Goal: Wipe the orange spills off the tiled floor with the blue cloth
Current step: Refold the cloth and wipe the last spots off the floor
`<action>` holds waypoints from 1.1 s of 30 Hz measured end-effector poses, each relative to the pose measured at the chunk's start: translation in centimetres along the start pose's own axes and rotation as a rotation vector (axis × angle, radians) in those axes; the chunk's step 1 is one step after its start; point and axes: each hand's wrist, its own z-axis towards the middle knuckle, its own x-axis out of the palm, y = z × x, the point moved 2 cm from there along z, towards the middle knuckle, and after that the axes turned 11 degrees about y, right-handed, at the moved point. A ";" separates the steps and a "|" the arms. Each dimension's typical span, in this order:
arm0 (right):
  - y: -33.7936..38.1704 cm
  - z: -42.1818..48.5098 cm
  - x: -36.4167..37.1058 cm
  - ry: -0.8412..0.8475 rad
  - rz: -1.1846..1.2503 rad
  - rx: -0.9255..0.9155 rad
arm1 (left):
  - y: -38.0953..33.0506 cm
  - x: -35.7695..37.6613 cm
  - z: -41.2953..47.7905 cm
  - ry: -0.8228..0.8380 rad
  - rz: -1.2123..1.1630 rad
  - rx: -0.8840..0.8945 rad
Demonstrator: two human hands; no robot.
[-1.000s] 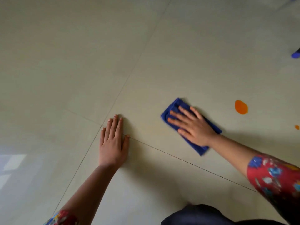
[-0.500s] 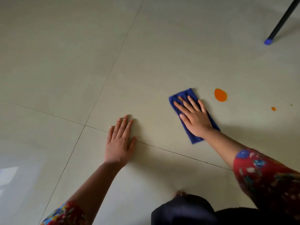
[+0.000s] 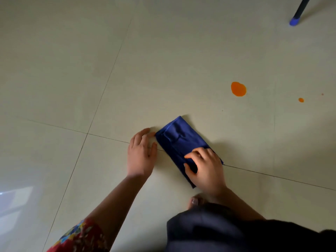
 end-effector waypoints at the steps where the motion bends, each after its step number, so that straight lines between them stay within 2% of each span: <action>1: -0.1 0.3 -0.4 -0.016 0.027 -0.006 | -0.4 0.1 -0.2 -0.004 -0.023 0.006; 2: -0.2 1.0 -0.9 -0.035 0.118 0.025 | -0.6 0.2 -0.2 -0.009 -0.060 0.004; 4: -0.7 3.0 -2.5 -0.064 0.484 0.229 | -0.9 0.3 -0.1 -0.021 -0.141 -0.018; 6: -0.7 5.1 -4.3 -0.005 0.827 0.456 | -1.0 -0.1 0.5 -0.029 -0.244 -0.083; 7: -0.6 6.1 -5.1 0.036 0.964 0.504 | -1.1 -0.3 0.8 -0.010 -0.306 -0.106; 9: -0.4 8.0 -6.9 0.166 1.197 0.475 | -1.9 -0.8 1.9 0.074 -0.415 -0.080; 11: 0.5 9.4 -8.4 0.317 1.373 0.363 | -3.2 -2.1 3.3 0.171 -0.542 -0.014; 13: 1.6 10.6 -9.6 0.382 1.545 0.263 | -4.6 -3.5 4.8 0.309 -0.687 0.002; 15: 2.5 11.6 -10.6 0.397 1.752 0.232 | -5.3 -5.0 5.8 0.475 -0.734 -0.011; 17: 2.8 12.5 -11.4 0.383 1.975 0.204 | -5.4 -6.1 6.7 0.561 -0.677 0.006; 19: 1.8 12.5 -11.1 0.235 2.147 0.255 | -5.2 -7.3 7.1 0.536 -0.622 0.052; 20: 1.1 12.1 -10.3 0.152 2.197 0.353 | -4.9 -7.8 7.2 0.497 -0.617 0.061; 22: 0.1 10.5 -7.7 0.110 2.186 0.634 | -4.1 -8.6 7.3 0.380 -0.640 0.043; 24: 0.5 9.0 -5.5 0.273 2.138 0.739 | -3.1 -9.1 7.4 0.264 -0.632 -0.004; 26: 1.3 8.4 -4.6 0.361 2.047 0.730 | -2.2 -9.2 7.2 0.231 -0.628 -0.075; 30: 1.6 9.2 -5.9 0.291 1.727 0.688 | -1.6 -9.5 6.7 0.291 -0.709 -0.208; 33: 1.6 10.5 -8.2 0.198 1.582 0.588 | -1.8 -10.5 6.4 0.233 -0.845 -0.161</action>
